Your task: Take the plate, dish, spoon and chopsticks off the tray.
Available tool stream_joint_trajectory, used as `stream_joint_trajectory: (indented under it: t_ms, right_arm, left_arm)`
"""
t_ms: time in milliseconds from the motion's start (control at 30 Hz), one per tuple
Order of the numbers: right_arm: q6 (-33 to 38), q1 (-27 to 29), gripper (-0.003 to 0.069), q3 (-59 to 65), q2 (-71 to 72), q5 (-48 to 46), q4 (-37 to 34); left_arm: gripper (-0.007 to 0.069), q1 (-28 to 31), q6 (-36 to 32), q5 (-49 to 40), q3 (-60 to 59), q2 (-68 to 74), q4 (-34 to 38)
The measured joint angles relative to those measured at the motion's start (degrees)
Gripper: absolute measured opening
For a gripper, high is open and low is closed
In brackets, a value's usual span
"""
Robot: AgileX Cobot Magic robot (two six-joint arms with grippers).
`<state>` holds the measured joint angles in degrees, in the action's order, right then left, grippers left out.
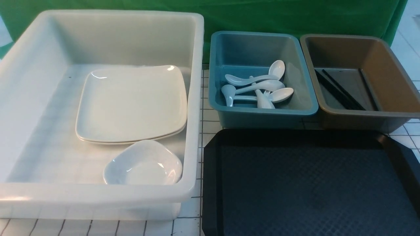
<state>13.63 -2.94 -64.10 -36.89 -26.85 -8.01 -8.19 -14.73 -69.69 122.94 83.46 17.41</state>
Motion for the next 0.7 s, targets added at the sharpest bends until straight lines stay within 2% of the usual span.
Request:
stream_joint_trajectory:
  t_ms: [167,200,300,367,400,433,600,700]
  right_arm:
    - [-3.84,0.0,0.0029,16.02,7.9,15.04,0.26]
    - [-4.0,0.0,0.0029,16.59,8.18,15.6,0.26]
    - [-6.67,0.0,0.0029,25.01,12.92,25.45,0.26]
    - [-7.46,0.0,0.0029,27.79,14.74,30.27,0.26]
    - [-7.46,0.0,0.0029,28.02,14.93,30.77,0.26]
    - [-7.62,0.0,0.0029,29.7,16.16,34.99,0.26]
    - [-7.65,0.0,0.0029,30.75,17.9,39.86,0.26]
    - [-7.65,0.0,0.0028,30.75,17.9,40.32,0.26]
  left_arm:
    - [-0.0031,-1.2,0.06,5.01,-22.71,-13.21,-0.37]
    - [-0.0031,-1.2,0.06,5.44,-22.71,-13.21,-0.37]
    - [-0.0031,-1.2,0.06,15.84,-42.17,-24.8,-0.75]
    - [-0.0031,-1.2,0.06,21.2,-52.05,-31.68,-0.75]
    - [-0.0031,-1.2,0.06,21.74,-53.14,-31.68,-0.7]
    - [-0.0031,-1.2,0.35,26.53,-62.45,-37.61,-0.7]
    - [-0.0031,-1.2,1.93,37.1,-82.73,-51.2,-0.03]
    - [-0.0031,-1.2,2.03,42.6,-90.91,-57.09,1.42]
